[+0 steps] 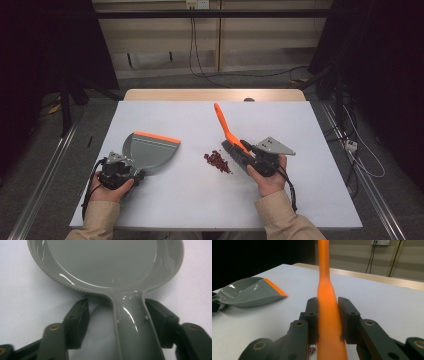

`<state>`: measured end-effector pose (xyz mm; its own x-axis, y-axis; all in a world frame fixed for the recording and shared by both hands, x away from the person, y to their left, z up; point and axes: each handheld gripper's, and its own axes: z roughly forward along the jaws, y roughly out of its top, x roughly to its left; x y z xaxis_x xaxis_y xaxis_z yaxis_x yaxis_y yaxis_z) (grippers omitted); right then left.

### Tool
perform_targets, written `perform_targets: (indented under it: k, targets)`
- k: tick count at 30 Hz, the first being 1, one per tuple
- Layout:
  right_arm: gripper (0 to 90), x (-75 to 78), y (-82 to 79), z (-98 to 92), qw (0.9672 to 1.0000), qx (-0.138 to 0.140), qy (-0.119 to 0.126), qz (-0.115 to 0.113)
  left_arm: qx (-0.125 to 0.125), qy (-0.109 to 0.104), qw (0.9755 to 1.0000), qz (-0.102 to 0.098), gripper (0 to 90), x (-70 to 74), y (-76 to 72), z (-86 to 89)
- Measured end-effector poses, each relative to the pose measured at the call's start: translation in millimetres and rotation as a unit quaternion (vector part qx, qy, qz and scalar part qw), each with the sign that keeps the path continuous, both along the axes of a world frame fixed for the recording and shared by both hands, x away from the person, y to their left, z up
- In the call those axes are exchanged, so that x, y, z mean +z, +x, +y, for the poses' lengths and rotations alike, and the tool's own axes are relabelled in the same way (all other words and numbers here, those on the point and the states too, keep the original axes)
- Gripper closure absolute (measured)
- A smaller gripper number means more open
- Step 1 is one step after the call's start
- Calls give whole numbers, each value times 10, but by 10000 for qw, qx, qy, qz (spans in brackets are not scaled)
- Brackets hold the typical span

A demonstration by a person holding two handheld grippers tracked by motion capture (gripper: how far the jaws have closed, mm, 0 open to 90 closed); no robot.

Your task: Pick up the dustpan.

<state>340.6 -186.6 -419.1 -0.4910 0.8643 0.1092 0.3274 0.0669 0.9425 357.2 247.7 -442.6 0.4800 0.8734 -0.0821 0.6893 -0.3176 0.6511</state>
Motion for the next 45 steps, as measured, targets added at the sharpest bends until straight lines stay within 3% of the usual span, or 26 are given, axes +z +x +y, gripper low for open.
perform_targets:
  k: [3,9,14,22,26,33,36,40,45]
  targets:
    - [717,0,0,-18,10000,-12,-19,4,-33,95,9999,-89,624,12,14,-4]
    - [717,4,4,-34,10000,-49,9,-12,-172,81,9996,-230,631,49,9,32]
    - [717,4,7,-44,10000,-77,26,-4,-225,-66,9992,-317,632,124,-25,112]
    - [717,13,37,-67,10000,-93,-4,11,-663,-167,9970,-375,631,276,-148,134]
    - [717,21,70,-92,9999,-153,3,20,-976,-258,9943,-358,631,316,-190,49]
    - [717,11,102,-107,9998,-163,-120,50,-1501,-209,9880,-300,631,351,-250,-116]
    - [717,-2,113,-105,9997,-160,-192,58,-1737,-257,9842,-212,631,342,-276,-178]
    - [717,-25,132,-93,9996,-160,-224,91,-2056,-111,9785,-120,631,298,-293,-261]
    - [717,-63,165,-58,9993,-168,-306,124,-2232,-48,9748,-13,630,243,-299,-376]
